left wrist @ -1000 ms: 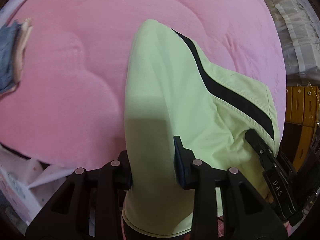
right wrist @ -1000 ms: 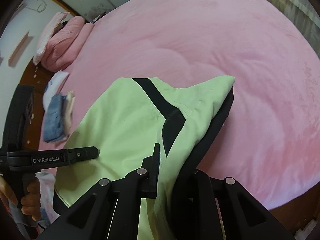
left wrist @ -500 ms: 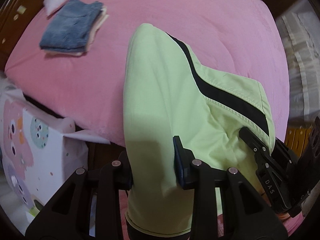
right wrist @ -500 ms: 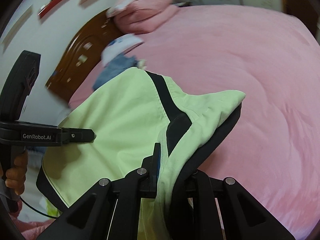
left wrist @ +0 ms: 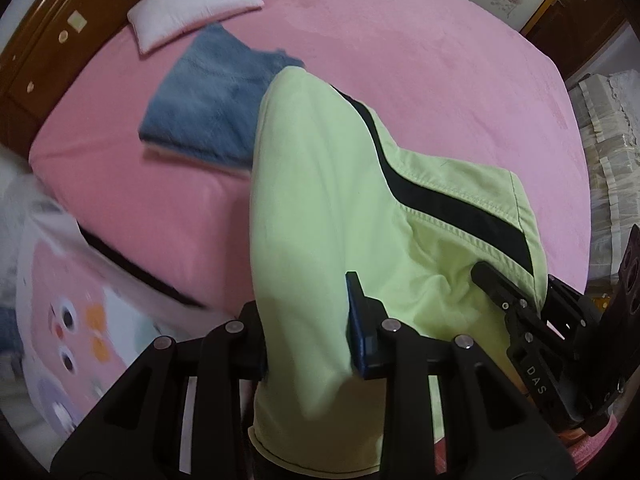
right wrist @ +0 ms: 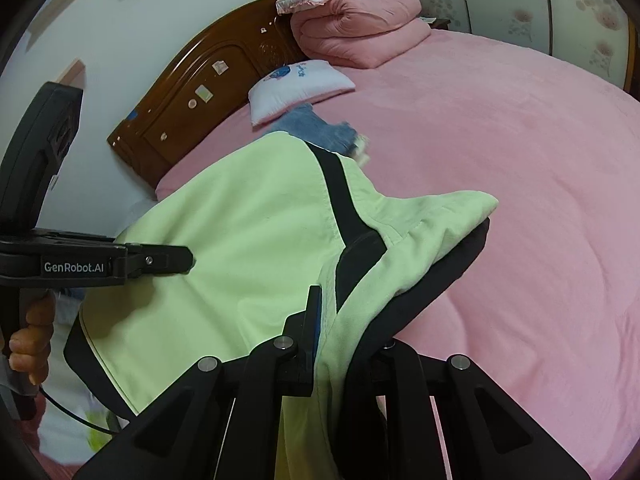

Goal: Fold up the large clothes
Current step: 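Carry the lifted bundle with both tools toward the folded clothes stack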

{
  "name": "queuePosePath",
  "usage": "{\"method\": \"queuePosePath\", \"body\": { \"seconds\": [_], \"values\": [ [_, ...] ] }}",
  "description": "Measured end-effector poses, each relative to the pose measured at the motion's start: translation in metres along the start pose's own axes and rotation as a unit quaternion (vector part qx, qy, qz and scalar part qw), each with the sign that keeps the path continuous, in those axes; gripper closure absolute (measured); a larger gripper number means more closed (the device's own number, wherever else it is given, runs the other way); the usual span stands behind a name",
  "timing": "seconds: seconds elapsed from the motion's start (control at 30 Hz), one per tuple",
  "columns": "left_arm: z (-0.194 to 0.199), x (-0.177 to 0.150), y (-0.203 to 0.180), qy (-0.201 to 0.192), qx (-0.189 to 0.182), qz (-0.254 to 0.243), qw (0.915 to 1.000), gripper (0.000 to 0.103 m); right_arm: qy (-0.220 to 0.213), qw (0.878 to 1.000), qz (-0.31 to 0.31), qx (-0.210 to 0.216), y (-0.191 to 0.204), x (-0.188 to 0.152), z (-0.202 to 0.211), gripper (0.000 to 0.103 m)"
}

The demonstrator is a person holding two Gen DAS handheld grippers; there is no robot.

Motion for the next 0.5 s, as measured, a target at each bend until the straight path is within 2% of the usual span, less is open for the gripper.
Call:
{"method": "queuePosePath", "body": {
  "seconds": [0.1, 0.2, 0.33, 0.43, 0.5],
  "values": [
    [0.008, 0.066, 0.033, -0.024, 0.001, -0.017, 0.9996, 0.077, -0.016, 1.0, -0.011, -0.004, 0.034, 0.072, -0.038, 0.094],
    [0.026, 0.136, 0.065, -0.066, 0.006, -0.033, 0.9973, 0.077, -0.044, 0.999, -0.021, -0.009, 0.064, 0.148, -0.072, 0.094],
    [0.057, 0.207, 0.094, -0.136, 0.027, -0.061, 0.9884, 0.077, -0.092, 0.995, -0.037, -0.008, 0.096, 0.253, -0.111, 0.094],
    [0.073, 0.261, 0.119, -0.188, 0.043, -0.081, 0.9779, 0.077, -0.135, 0.99, -0.042, -0.007, 0.122, 0.323, -0.138, 0.094],
    [0.071, 0.286, 0.131, -0.202, 0.042, -0.09, 0.9744, 0.077, -0.159, 0.986, -0.045, -0.011, 0.137, 0.361, -0.16, 0.094]
  ]
}}
Point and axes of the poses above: each gripper's, at about its wrist camera, not at the fingertips, and z roughly against the way its jaws point, y to its left, x to its top, the point moved 8 cm from there along -z, roughly the way its jaws point, and after that the axes turned 12 degrees about z, right-handed, at the moved point
